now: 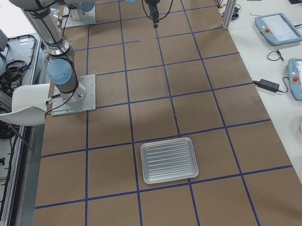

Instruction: Place bearing gear from tray to pile

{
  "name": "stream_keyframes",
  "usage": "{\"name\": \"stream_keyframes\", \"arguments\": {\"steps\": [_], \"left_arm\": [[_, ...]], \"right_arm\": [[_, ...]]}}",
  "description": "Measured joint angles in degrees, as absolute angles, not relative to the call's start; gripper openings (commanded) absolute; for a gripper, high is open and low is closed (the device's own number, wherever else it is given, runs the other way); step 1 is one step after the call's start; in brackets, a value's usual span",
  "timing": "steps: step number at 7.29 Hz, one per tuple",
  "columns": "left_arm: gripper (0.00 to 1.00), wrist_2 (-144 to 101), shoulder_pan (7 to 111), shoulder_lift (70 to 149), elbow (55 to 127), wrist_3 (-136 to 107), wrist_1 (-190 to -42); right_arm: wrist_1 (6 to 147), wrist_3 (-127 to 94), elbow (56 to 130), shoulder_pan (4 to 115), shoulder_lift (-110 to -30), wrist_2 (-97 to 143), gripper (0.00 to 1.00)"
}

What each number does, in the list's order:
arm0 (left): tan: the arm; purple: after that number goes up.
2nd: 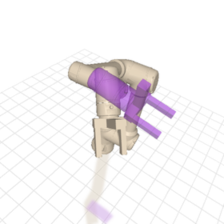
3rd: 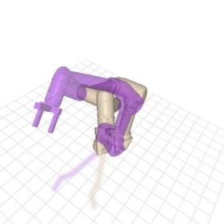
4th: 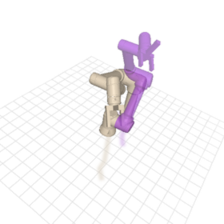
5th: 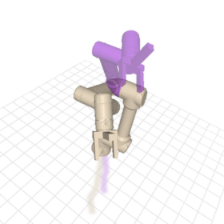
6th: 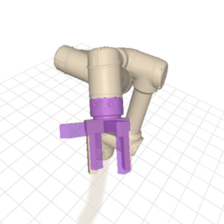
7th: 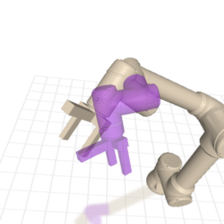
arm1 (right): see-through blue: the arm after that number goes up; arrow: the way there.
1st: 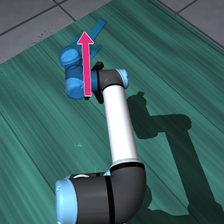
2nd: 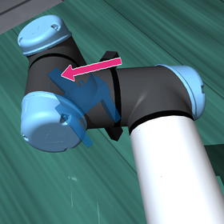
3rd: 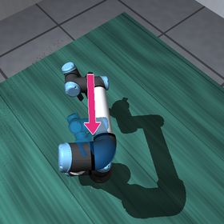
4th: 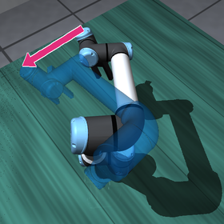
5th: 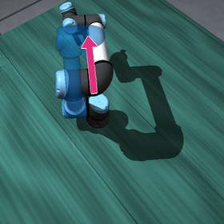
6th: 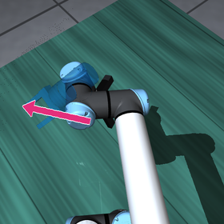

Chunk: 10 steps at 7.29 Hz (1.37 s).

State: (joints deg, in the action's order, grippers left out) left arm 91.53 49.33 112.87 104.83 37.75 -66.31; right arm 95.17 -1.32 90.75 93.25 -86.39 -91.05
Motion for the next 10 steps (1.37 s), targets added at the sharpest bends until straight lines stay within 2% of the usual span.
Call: {"name": "stream_keyframes", "arguments": {"steps": [1, 2, 3, 7, 10], "left_arm": [[0.26, 91.54, 49.31, 113.14, 104.88, 37.75, -66.26], [0.86, 91.7, 49.31, 113.31, 104.8, 37.84, -66.22], [1.0, 91.81, 49.32, 113.5, 104.69, 37.87, -66.17], [1.0, 91.82, 50.79, 112.93, 102.46, 37.25, -66.81], [1.0, 91.77, 61.69, 108.62, 94.73, 28.46, -75.47]], "right_arm": [[95.13, -1.3, 90.75, 93.23, -86.42, -91.08, 1.0], [95.11, -1.26, 90.75, 93.2, -86.45, -91.07, 1.0], [95.1, -1.24, 90.76, 93.18, -86.47, -91.04, 1.0], [95.1, -1.23, 90.79, 93.16, -86.64, -91.07, 1.0], [95.1, -1.23, 90.79, 93.16, -86.7, -91.14, 1.0]]}}
